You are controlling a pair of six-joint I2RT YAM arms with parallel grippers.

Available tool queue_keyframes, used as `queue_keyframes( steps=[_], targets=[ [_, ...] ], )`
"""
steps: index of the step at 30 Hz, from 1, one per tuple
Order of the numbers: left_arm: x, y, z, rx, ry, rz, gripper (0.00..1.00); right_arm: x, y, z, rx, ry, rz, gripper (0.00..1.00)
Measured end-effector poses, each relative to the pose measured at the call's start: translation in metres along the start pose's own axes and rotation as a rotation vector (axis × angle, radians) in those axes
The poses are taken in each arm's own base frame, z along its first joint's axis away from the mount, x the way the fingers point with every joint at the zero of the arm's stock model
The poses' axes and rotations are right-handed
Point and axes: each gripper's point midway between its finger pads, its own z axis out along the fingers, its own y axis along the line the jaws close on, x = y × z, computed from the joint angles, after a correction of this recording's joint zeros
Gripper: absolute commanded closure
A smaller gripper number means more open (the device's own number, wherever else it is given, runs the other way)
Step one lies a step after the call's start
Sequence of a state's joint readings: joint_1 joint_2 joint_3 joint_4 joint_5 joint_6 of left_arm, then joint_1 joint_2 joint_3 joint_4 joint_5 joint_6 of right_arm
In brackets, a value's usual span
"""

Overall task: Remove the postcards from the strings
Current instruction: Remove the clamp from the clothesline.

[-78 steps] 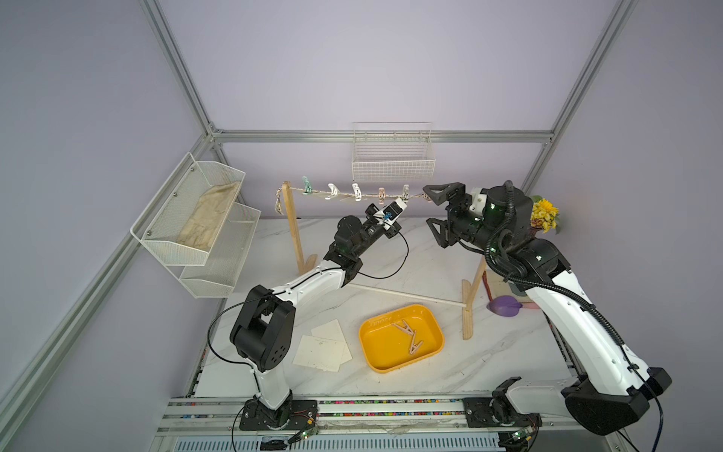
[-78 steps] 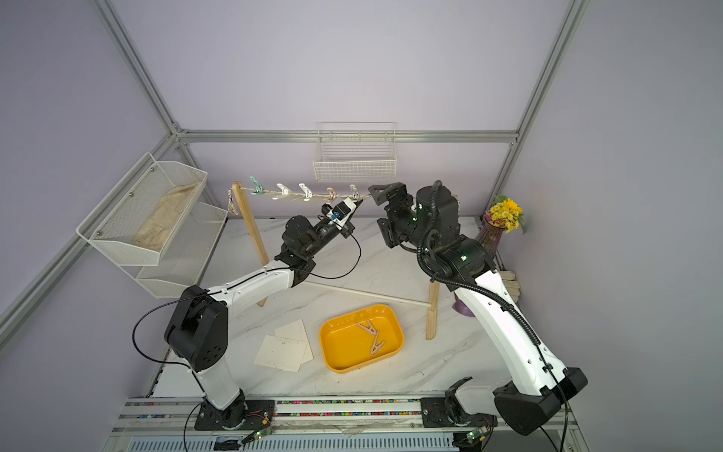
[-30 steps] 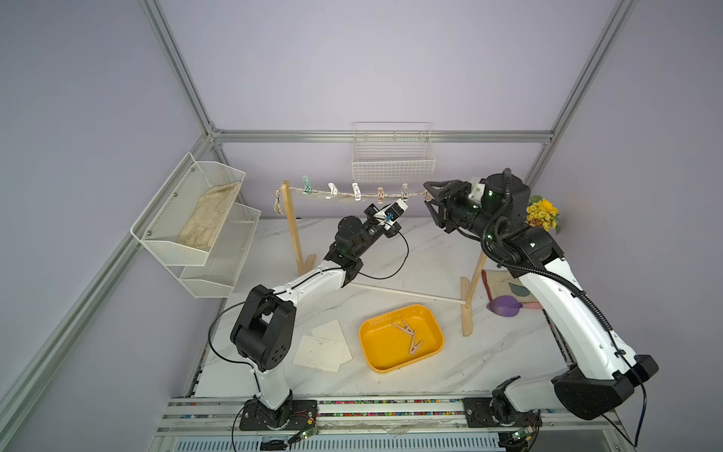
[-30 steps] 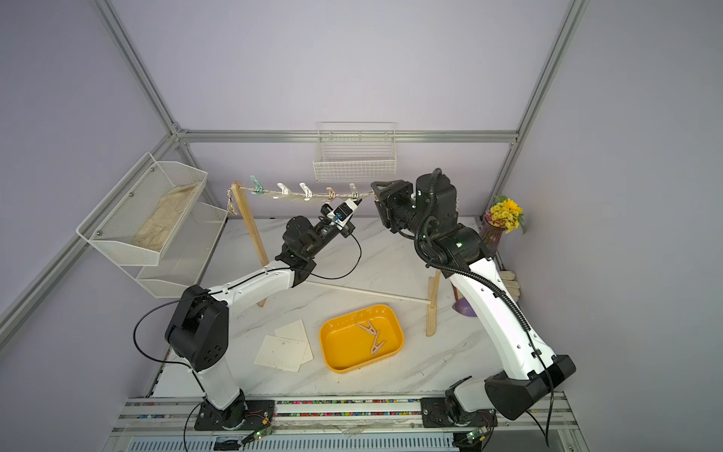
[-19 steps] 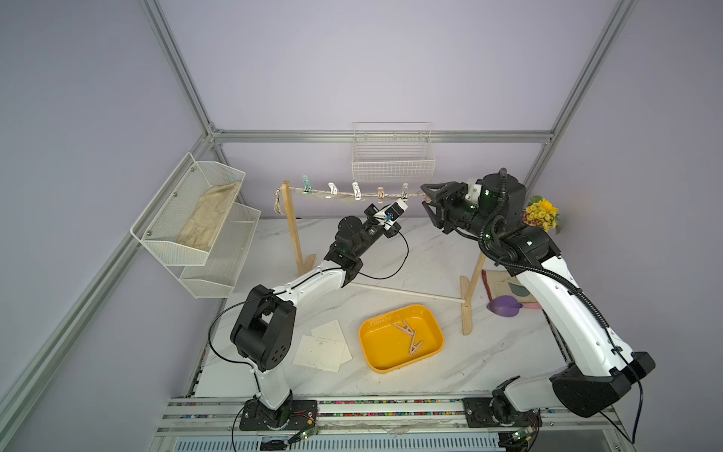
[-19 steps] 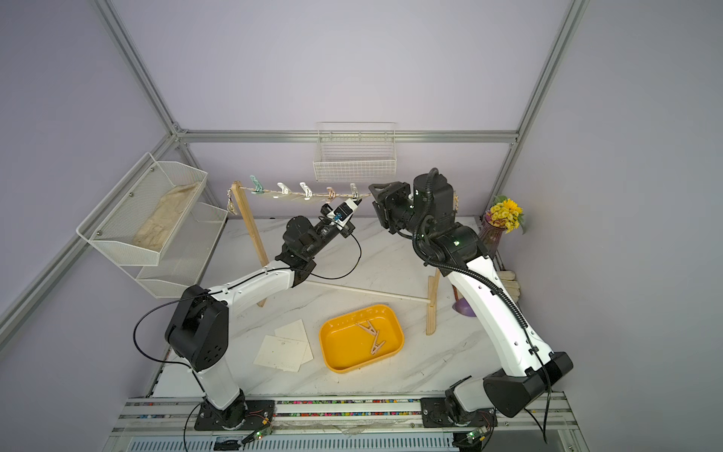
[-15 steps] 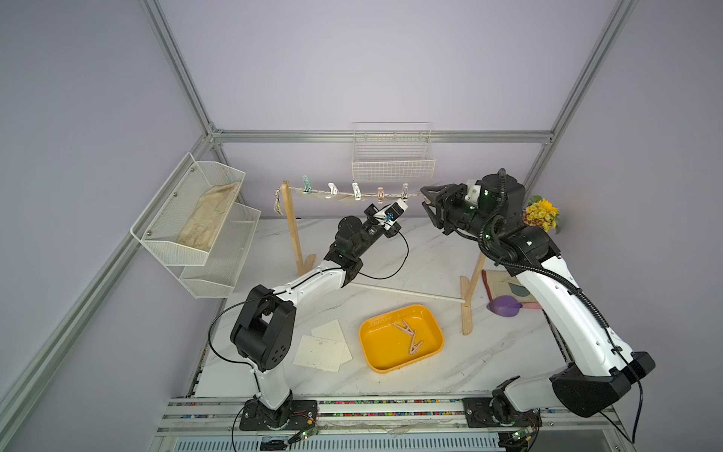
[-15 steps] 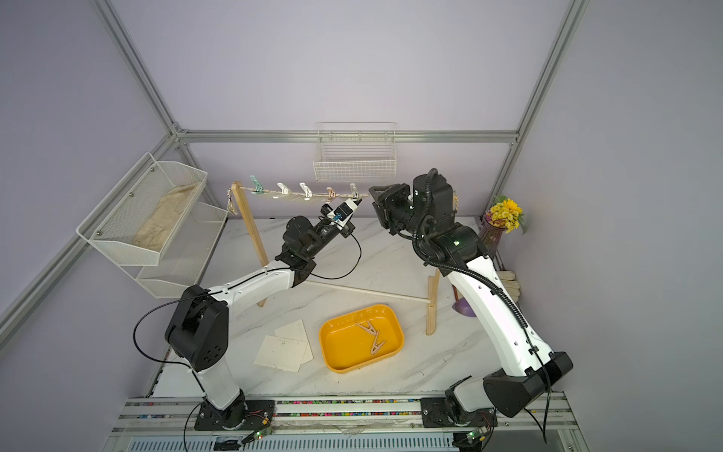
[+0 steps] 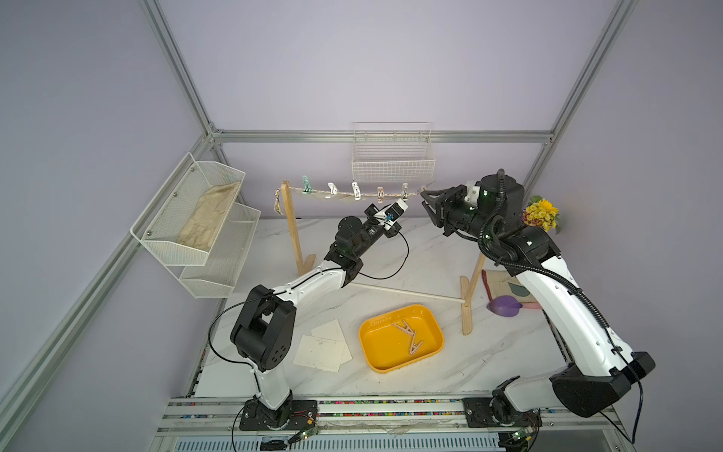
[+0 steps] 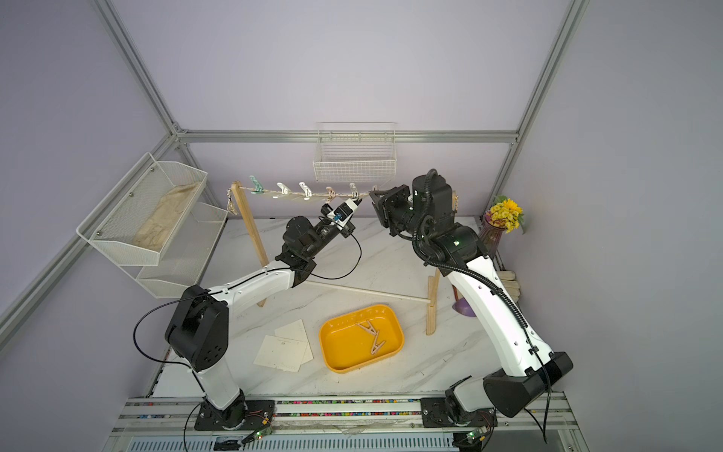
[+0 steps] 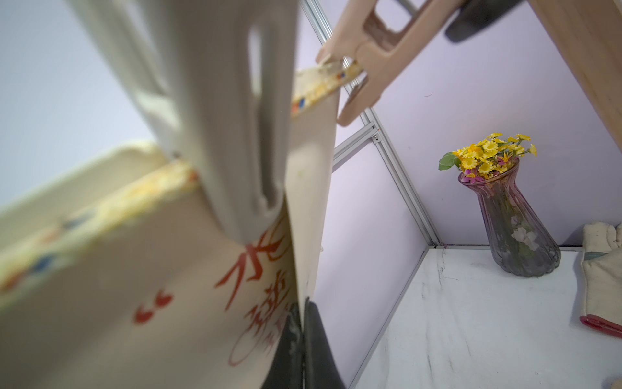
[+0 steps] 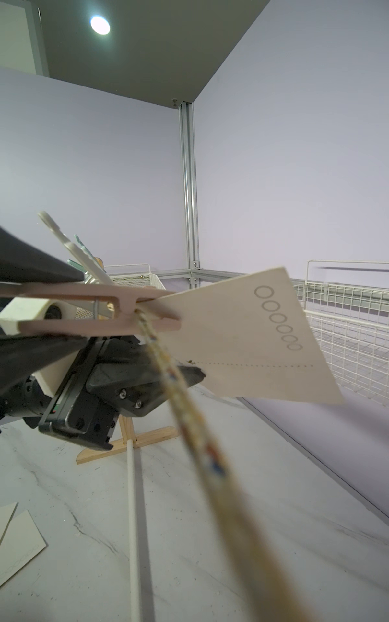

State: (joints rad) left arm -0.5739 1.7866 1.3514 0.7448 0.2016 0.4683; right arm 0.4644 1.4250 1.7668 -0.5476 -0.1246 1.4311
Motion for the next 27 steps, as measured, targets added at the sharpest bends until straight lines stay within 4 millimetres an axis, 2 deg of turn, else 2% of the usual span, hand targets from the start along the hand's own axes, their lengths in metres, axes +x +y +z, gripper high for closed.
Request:
queue_keyframes(
  steps=[7, 18, 27],
  targets=[
    [-0.001, -0.002, 0.000, 0.003, -0.002, -0.001, 0.98, 0.000, 0.003, -0.004, -0.008, -0.001, -0.001, 0.79],
    [0.000, -0.004, -0.001, 0.001, -0.003, -0.002, 1.00, -0.001, 0.002, -0.024, -0.021, -0.006, -0.001, 0.79],
    [0.024, -0.031, -0.010, 0.034, 0.060, -0.007, 1.00, 0.005, 0.003, -0.043, -0.040, 0.013, -0.008, 0.78]
  ],
)
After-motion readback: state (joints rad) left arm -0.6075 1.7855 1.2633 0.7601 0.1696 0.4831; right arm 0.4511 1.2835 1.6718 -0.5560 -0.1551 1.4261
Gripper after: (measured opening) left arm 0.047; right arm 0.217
